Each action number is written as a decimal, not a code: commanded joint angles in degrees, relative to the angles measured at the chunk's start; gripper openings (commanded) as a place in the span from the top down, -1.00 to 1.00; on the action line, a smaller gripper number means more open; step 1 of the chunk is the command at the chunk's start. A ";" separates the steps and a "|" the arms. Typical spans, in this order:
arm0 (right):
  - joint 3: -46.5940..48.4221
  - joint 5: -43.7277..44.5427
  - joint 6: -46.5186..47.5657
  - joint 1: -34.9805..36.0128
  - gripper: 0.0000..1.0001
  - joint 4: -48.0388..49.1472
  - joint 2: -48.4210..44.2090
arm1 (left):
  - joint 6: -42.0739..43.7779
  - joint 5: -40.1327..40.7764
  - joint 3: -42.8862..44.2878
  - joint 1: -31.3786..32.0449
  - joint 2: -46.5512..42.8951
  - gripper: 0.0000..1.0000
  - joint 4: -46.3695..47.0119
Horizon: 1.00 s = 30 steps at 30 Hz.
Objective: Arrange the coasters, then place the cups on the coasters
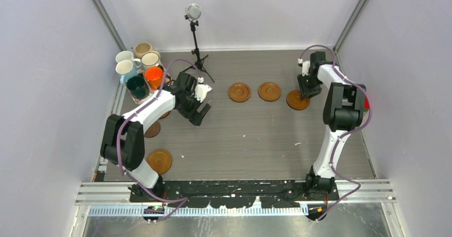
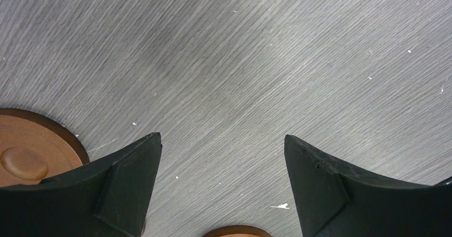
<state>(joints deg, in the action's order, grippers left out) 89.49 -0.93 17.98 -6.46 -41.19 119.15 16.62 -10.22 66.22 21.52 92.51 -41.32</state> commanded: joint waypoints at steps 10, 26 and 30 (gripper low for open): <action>10.02 7.17 -0.62 -0.40 0.19 1.85 6.81 | -0.56 0.59 0.63 0.10 -0.81 -0.75 1.46; 15.93 -1.11 -3.67 -0.33 -0.02 -2.12 -1.42 | 0.14 -1.79 1.96 -1.04 -4.47 -0.89 -2.77; 16.98 -6.63 -4.64 0.29 -0.08 -6.58 -5.16 | 3.04 -6.64 2.51 -6.95 -6.78 -0.93 -7.75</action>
<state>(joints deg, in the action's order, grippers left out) 102.91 -0.67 15.25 -6.61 -43.66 122.56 16.97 -11.88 66.28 20.01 90.56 -44.03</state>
